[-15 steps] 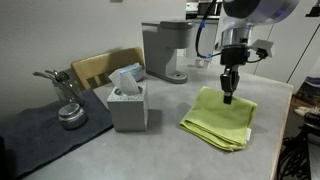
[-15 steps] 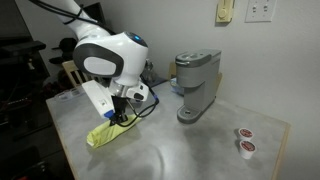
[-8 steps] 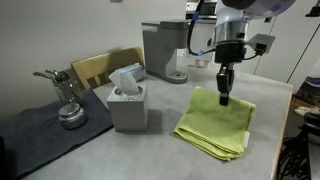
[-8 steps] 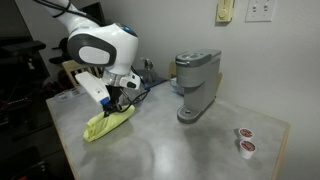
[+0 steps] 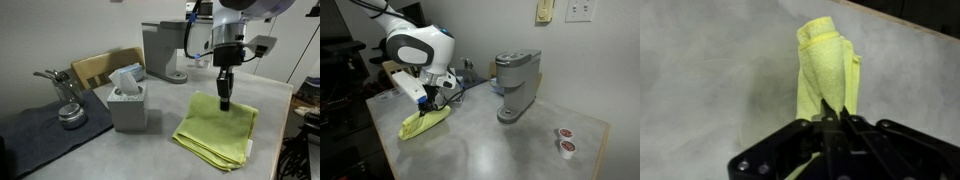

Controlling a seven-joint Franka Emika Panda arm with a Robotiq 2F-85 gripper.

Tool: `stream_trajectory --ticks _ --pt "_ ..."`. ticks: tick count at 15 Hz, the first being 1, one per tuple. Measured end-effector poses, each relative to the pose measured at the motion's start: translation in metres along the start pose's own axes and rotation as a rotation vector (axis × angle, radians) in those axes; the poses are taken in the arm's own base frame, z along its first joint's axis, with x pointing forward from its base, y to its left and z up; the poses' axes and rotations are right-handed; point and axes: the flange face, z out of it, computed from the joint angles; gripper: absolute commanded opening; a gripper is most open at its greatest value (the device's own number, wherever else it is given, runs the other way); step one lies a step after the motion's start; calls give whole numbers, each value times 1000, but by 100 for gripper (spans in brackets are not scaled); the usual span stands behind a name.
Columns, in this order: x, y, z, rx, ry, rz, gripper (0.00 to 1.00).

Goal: Fold the yellow towel

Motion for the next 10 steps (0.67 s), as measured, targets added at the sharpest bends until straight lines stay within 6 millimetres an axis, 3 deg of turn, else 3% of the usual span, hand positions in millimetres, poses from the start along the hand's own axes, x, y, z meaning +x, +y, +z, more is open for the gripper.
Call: stream_trajectory --ticks 5,10 --pt "-2 6 10 10 -30 12 1" --pt "-11 48 4 5 -25 87 1"
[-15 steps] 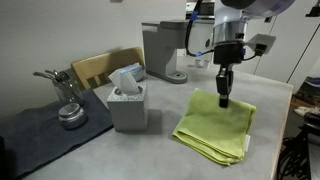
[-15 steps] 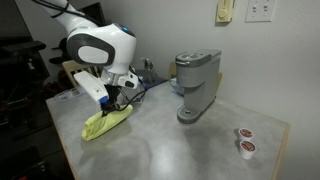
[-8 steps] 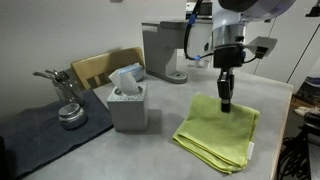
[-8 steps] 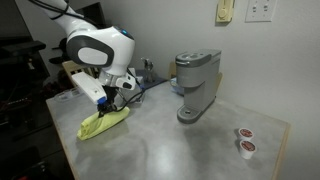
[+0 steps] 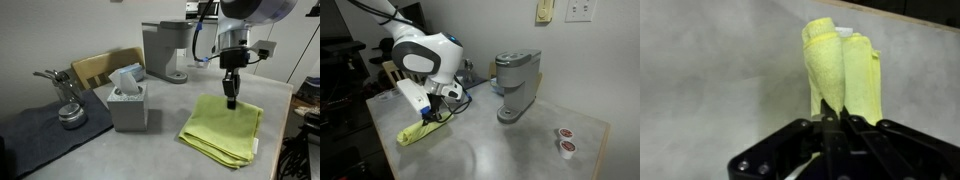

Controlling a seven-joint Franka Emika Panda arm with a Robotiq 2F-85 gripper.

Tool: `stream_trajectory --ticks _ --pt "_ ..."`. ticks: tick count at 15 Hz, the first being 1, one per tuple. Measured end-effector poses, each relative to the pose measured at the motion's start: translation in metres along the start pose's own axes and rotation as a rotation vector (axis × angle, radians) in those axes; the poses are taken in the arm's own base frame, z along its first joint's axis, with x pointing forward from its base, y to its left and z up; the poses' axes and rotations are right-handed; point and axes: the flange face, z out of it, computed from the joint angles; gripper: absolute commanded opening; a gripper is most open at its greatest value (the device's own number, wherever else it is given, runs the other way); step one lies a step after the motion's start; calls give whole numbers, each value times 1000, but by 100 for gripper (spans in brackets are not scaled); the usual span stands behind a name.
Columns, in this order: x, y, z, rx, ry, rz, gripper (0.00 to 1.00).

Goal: Fold the yellow towel

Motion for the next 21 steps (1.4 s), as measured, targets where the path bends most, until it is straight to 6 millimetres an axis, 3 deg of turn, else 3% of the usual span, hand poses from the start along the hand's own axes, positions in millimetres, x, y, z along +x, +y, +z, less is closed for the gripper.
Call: stream_trajectory --ticks 5,9,12,15,20,21 --pt "-12 51 -18 6 36 96 1" --pt "-13 51 -24 1 47 105 1" --pt "-8 27 -27 -58 28 100 1" --pt "-1 -11 -23 -144 -3 88 1" --pt "10 -74 0 -191 -95 9 1" --pt "14 -83 7 -191 -121 -8 30"
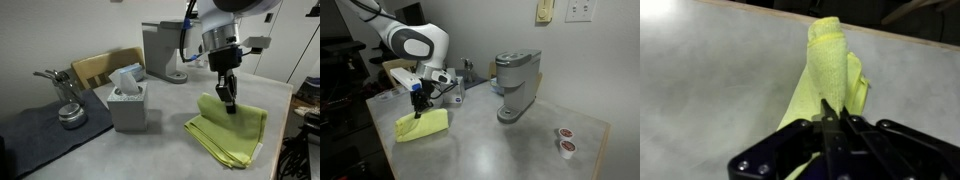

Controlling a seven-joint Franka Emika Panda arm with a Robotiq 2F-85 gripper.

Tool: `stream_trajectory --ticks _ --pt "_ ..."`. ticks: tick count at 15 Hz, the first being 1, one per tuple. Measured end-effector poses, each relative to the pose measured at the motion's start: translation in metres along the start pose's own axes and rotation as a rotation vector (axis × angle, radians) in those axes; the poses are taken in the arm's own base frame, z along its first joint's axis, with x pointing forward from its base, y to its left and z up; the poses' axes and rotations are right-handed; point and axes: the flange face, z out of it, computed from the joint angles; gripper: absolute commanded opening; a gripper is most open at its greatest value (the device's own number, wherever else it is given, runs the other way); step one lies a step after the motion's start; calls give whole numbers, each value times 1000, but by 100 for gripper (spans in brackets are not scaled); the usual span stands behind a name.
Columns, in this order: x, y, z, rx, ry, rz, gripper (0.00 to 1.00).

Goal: Fold the yellow towel

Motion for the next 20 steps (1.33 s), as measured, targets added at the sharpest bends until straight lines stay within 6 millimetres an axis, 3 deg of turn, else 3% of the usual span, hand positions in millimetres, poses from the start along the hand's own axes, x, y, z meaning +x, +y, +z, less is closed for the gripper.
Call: stream_trajectory --ticks 2,10,14,20 --pt "10 -15 15 1 -54 -32 37" --pt "52 -62 95 52 -302 -228 96" --pt "64 -68 105 79 -371 -262 99" --pt "66 -70 97 82 -392 -267 100"
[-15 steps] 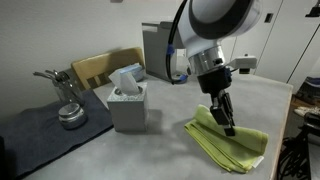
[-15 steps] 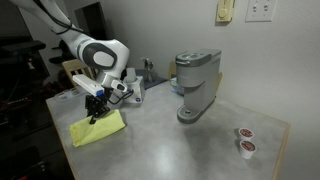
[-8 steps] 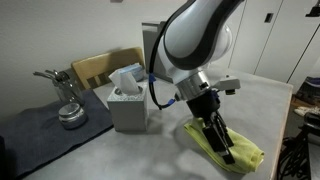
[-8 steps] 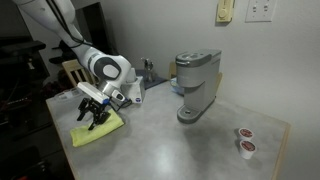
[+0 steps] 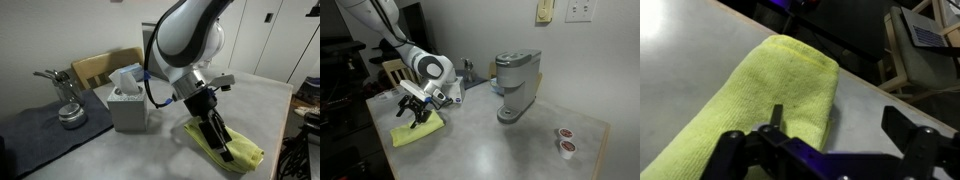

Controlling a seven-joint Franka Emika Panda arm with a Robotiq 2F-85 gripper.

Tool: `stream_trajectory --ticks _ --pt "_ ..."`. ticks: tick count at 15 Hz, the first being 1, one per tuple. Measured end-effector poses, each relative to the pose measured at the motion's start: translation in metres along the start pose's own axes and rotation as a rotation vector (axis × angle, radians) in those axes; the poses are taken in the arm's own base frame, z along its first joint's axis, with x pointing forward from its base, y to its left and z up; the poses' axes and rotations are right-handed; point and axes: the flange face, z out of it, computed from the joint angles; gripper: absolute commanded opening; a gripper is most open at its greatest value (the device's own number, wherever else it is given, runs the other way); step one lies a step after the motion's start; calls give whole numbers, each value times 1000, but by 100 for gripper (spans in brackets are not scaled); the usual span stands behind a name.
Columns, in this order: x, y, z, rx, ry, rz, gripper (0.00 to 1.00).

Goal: Fold the yellow towel

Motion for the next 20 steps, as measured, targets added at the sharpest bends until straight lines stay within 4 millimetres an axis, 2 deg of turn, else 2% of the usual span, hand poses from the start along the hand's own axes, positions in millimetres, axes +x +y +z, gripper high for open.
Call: stream_trajectory --ticks 5,12,16,20 --pt "-5 -4 -8 -5 16 4 100" --pt "-38 -16 -47 -44 113 50 100" --pt "-61 -12 -61 -55 163 135 100" --pt "-75 -2 -64 -54 196 216 100"
